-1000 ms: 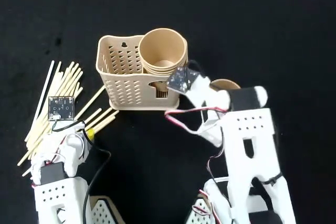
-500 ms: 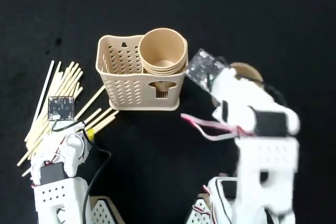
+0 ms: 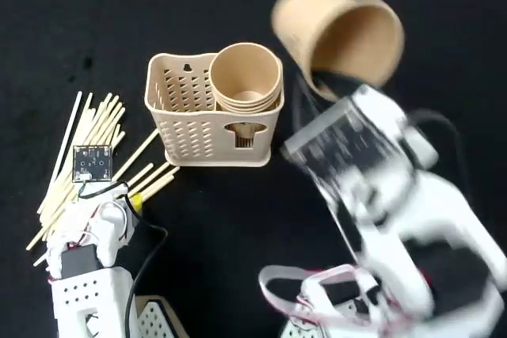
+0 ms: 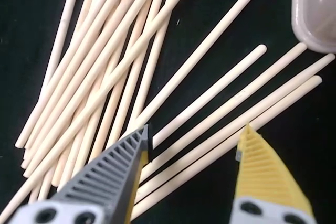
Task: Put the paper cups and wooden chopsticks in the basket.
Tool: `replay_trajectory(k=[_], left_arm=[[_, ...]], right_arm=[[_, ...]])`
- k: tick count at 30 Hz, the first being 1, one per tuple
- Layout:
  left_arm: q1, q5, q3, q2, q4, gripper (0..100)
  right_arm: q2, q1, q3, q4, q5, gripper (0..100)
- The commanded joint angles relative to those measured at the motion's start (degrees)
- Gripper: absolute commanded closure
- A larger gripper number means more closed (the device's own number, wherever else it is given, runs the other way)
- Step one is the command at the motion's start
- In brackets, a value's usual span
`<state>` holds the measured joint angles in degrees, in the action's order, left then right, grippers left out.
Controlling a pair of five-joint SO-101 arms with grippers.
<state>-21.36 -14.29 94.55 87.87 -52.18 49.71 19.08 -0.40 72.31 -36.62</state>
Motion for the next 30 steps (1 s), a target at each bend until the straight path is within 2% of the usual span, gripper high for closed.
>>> replay_trajectory(k=[1,7,20,30], left_arm=[[0.5,-0.4,-0.5,0.4,0.8,73],[0.3,-0.4,-0.5,0.4,0.8,73],[0.3,-0.4,-0.5,0.4,0.8,73],[0.4,-0.4,-0.5,0.4,0.8,73]], right_arm=[[-7.8,4.0,-0.2,-4.9,4.5,98.7],[-16.2,9.4,-3.0,-3.2,5.7,98.7],[-20.4,9.1,-3.8,5.3,5.5,98.4],[-20.7,8.3,-13.2,12.5,5.7,98.3]])
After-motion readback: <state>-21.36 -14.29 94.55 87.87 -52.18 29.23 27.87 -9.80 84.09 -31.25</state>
